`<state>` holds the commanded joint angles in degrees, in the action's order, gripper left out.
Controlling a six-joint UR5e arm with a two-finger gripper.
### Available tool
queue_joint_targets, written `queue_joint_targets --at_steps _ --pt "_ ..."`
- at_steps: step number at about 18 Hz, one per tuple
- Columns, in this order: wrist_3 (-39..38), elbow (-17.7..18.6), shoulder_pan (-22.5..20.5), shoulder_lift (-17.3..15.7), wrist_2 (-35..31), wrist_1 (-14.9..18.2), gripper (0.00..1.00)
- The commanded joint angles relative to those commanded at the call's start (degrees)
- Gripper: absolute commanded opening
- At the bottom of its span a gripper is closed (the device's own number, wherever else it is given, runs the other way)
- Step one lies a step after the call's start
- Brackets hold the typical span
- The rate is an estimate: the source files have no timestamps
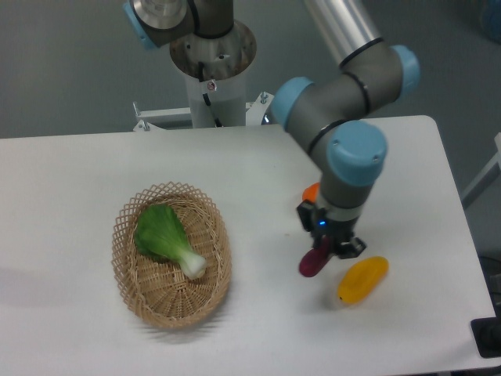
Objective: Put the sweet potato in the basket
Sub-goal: 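Carry the sweet potato over to the wicker basket beside the bok choy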
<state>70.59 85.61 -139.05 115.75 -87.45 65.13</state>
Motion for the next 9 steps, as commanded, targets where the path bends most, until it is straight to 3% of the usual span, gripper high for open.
queue_joint_targets --at_steps 9 --pt "-6.77 0.09 9.05 0.61 -0.09 -1.84 0.23"
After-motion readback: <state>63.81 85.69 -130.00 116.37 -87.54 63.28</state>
